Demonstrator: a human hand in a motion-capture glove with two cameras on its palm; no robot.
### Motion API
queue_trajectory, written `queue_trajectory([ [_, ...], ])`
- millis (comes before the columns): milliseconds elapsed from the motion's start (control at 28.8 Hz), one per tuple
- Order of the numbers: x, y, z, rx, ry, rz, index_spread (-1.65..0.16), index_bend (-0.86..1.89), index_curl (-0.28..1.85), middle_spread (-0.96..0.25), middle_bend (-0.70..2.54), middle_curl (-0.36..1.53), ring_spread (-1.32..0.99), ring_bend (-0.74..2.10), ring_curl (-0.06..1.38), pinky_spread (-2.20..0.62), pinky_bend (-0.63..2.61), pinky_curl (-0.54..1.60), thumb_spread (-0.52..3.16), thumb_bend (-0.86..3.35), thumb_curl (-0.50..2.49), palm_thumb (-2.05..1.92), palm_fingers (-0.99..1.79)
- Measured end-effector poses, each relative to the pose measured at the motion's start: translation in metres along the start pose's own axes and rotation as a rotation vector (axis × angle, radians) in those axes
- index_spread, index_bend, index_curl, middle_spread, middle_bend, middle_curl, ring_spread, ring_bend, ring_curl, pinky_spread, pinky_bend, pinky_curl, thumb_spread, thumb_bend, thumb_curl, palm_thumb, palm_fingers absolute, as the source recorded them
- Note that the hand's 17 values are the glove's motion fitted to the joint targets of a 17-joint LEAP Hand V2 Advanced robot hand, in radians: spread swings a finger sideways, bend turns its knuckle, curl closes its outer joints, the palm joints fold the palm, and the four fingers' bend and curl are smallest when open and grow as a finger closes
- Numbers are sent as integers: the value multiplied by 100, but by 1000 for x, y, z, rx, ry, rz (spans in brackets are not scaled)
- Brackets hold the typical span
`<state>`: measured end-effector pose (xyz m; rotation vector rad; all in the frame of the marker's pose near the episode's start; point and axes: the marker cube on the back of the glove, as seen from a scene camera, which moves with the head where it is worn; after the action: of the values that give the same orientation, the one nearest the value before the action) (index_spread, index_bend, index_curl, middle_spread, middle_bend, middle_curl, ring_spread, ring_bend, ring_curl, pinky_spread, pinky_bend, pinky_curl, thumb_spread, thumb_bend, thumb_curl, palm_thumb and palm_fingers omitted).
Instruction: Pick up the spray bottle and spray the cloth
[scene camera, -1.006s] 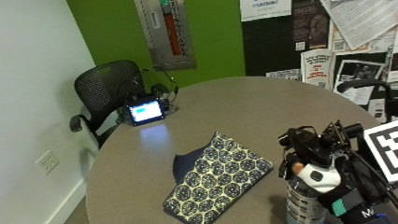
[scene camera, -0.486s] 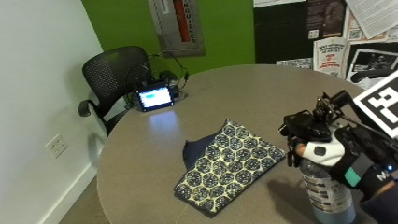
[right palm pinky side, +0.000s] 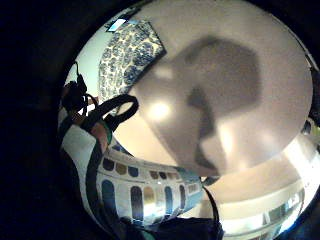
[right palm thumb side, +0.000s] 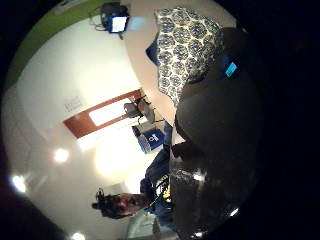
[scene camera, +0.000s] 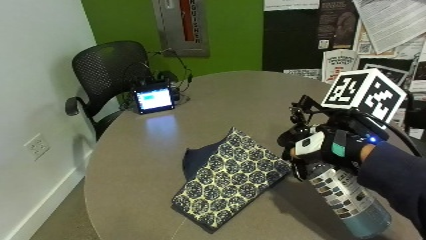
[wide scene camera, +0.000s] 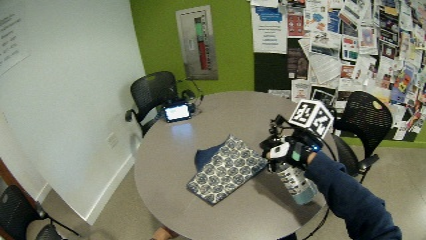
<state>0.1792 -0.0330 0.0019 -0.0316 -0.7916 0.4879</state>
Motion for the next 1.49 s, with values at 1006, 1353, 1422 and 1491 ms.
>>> queue_trajectory([
  [1006,0,-4,-5,-287,266,198,-27,8,22,-14,73,48,-24,66,45,-30,50,38,51,-2,80,99,123],
  [1353,10,-3,11,-292,261,205,-27,8,22,-14,73,48,-24,66,45,-30,50,38,51,-2,82,98,123],
  [1422,14,0,10,-271,248,187,-27,7,22,-14,73,48,-24,66,45,-30,50,38,51,-2,82,98,122],
  [1491,17,6,6,-235,220,153,-27,8,22,-14,72,48,-24,66,45,-30,50,38,51,-2,82,98,122],
])
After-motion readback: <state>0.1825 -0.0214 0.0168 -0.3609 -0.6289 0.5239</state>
